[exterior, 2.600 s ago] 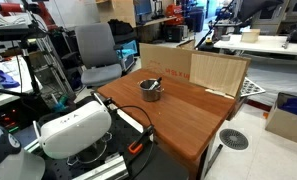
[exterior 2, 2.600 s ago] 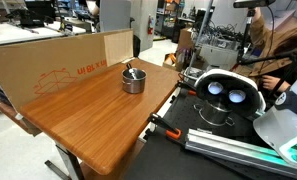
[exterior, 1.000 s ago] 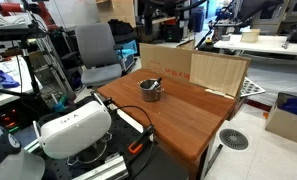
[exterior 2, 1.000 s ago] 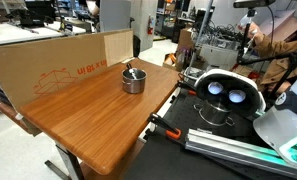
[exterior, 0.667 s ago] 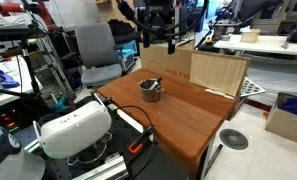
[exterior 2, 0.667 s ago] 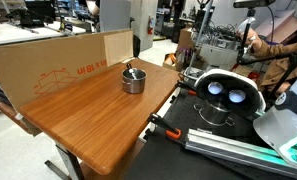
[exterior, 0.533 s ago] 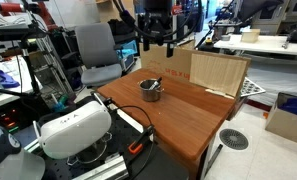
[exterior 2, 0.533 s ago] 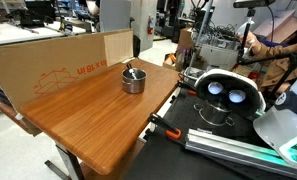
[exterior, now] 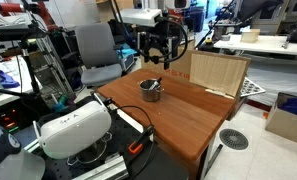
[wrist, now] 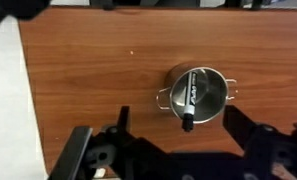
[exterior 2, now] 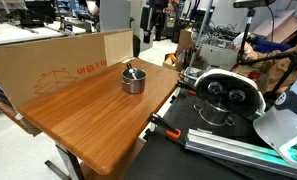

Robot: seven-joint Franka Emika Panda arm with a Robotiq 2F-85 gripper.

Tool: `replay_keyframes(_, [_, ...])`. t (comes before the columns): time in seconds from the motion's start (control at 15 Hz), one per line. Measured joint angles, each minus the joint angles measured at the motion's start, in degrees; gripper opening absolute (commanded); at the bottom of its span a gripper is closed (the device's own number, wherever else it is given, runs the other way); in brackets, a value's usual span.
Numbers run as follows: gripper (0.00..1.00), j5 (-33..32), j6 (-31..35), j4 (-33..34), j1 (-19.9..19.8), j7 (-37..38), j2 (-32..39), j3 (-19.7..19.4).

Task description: Pick up the pen from the silver pot and put it on the table.

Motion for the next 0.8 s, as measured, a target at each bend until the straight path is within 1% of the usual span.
replay_keyframes(0.2, [1.00,1.39,1.68,1.93,0.00,0.00,3.62,0.50])
replay_keyframes(0.4, [1.00,2.24,1.71,4.99,-0.01,0.27,7.53,1.07])
replay_keyframes(0.8, [1.00,2.63,1.71,10.47,0.04,2.36,14.47,3.81])
